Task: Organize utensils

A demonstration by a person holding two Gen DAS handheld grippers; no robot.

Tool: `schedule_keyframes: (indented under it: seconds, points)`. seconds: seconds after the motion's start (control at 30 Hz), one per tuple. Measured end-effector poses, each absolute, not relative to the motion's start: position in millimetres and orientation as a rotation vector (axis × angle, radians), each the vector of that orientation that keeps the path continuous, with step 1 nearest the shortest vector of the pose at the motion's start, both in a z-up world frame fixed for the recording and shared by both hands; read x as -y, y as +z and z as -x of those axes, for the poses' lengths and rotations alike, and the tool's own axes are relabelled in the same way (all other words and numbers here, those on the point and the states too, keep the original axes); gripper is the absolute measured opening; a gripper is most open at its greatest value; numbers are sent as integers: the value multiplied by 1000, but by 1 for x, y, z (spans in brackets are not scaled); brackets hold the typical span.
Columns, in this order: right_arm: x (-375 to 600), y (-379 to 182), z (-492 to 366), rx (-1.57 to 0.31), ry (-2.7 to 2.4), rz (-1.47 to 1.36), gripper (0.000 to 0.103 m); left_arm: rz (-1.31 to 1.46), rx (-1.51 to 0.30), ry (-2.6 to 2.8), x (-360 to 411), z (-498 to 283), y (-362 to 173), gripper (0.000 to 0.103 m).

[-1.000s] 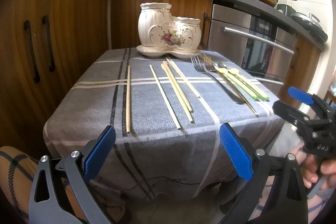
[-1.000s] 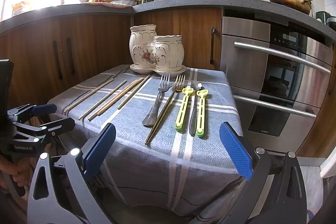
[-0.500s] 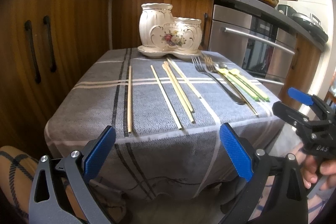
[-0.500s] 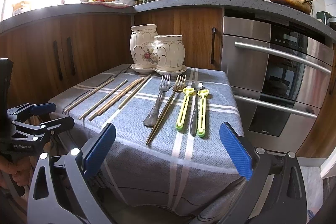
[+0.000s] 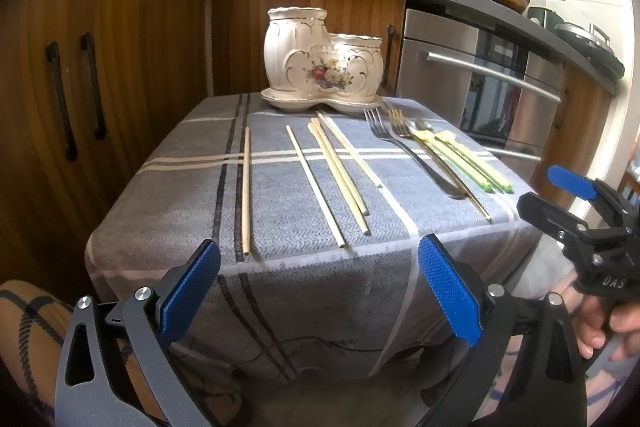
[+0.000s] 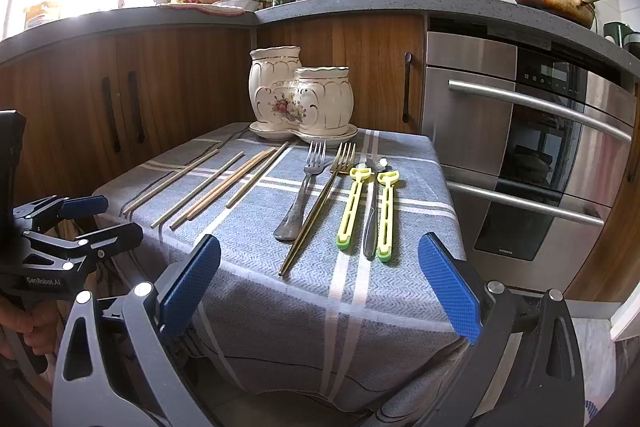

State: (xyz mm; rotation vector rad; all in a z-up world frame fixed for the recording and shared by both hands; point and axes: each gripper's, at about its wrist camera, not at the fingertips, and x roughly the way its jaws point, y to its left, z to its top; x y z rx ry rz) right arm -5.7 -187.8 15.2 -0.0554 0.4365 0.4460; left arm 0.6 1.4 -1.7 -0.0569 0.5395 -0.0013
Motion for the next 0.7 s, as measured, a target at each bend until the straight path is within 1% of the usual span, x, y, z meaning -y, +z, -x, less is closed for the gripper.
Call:
schedule_keyframes:
  seconds: [0.7]
  points:
    - [187, 15, 6, -436, 445, 55, 97, 54, -537, -3, 0, 0, -1, 98]
